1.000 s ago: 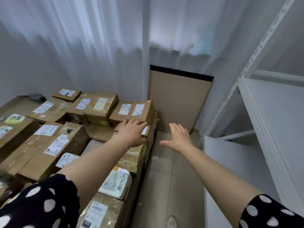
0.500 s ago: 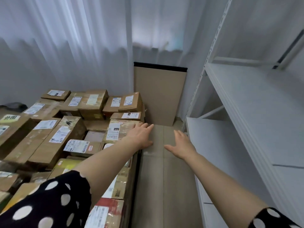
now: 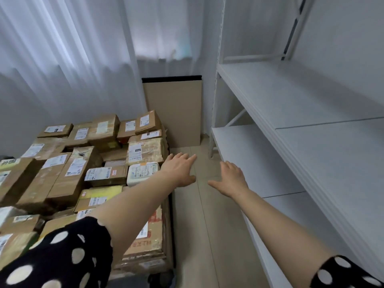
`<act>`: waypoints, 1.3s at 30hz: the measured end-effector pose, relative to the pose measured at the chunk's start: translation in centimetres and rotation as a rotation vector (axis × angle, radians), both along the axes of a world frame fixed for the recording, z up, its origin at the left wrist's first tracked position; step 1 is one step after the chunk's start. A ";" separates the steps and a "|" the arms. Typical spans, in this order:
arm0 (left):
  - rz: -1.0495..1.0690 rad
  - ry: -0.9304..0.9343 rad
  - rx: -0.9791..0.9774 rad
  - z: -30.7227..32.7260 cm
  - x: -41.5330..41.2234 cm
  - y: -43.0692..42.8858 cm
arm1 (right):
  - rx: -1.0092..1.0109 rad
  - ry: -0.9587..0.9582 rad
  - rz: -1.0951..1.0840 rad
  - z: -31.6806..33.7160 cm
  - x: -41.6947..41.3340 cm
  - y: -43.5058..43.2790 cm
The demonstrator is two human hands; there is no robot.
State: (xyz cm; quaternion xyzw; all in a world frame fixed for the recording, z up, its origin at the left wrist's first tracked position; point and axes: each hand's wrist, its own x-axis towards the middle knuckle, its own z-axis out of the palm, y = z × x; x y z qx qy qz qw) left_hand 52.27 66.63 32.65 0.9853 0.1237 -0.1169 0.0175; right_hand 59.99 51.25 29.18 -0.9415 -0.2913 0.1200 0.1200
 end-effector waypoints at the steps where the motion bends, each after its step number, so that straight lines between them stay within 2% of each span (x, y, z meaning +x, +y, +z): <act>1: -0.029 -0.013 0.003 0.4 -0.4 -0.6 | 0.006 -0.021 -0.026 0.4 -1.0 -0.9; 8: -0.308 -0.147 0.021 2.3 -4.6 -5.2 | 0.016 -0.150 -0.315 3.0 -10.3 -7.2; 18: -0.777 -0.233 -0.069 6.3 -16.7 -15.0 | -0.136 -0.254 -0.797 8.7 -31.1 -16.4; 28: -1.139 -0.389 -0.080 14.4 -30.3 -30.0 | -0.182 -0.412 -1.122 16.0 -50.0 -28.9; 39: -1.441 -0.616 -0.216 23.7 -50.9 -53.7 | -0.229 -0.539 -1.387 24.8 -74.6 -47.5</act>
